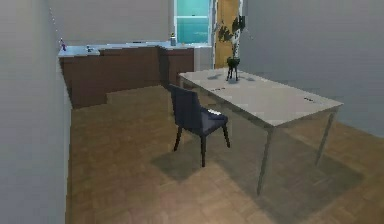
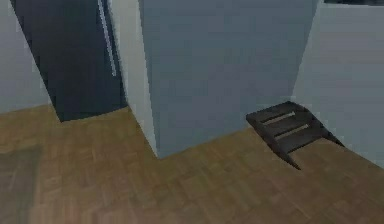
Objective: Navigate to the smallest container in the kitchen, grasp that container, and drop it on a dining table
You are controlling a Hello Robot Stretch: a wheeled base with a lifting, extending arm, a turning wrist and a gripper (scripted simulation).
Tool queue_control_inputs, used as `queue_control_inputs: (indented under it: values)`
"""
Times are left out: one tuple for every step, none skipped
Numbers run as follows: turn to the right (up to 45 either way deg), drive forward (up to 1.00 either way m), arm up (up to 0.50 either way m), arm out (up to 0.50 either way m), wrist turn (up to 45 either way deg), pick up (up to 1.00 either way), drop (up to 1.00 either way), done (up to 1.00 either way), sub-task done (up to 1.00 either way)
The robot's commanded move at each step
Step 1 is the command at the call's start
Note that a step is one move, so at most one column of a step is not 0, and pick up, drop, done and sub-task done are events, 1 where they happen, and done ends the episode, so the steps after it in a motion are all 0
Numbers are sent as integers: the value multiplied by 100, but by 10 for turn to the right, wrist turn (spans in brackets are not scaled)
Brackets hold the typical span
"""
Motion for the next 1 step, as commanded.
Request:
queue_control_inputs:
  values:
    - [0, 30, 0, 0, 0, 0, 0, 0, 0]
